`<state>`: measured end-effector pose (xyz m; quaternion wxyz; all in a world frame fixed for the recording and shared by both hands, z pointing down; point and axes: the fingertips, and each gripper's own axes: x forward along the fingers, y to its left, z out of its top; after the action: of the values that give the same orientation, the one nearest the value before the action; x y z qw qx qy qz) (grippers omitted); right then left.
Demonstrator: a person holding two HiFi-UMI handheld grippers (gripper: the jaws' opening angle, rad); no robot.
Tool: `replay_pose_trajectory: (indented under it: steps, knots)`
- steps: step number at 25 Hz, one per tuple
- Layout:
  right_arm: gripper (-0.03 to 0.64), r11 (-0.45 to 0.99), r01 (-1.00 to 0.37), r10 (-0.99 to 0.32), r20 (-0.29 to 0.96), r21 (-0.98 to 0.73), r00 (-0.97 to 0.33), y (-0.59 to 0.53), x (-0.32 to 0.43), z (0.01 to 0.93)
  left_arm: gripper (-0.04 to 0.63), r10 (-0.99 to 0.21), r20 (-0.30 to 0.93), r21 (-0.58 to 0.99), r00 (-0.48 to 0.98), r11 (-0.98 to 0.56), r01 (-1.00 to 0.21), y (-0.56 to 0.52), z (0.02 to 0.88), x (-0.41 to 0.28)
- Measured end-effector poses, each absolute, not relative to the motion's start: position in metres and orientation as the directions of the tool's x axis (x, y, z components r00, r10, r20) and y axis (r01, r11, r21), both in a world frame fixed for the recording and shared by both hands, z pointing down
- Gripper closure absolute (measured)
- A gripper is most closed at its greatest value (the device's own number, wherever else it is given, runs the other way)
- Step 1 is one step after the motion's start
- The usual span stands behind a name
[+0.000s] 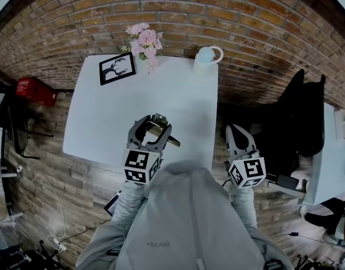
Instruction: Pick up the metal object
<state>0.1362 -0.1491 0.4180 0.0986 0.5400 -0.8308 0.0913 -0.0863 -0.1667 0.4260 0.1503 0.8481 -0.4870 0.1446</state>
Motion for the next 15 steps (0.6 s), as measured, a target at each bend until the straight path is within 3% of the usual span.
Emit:
replay_pose_trajectory:
  steps: [15]
  knots:
    - [0.594, 0.389, -0.920, -0.884, 0.266, -0.041, -0.385, -0.1413, 0.1383, 0.4198, 0.288, -0.780, 0.395, 0.111, 0.485, -0.483, -0.868, -0.1604, 0.4273, -0.0888]
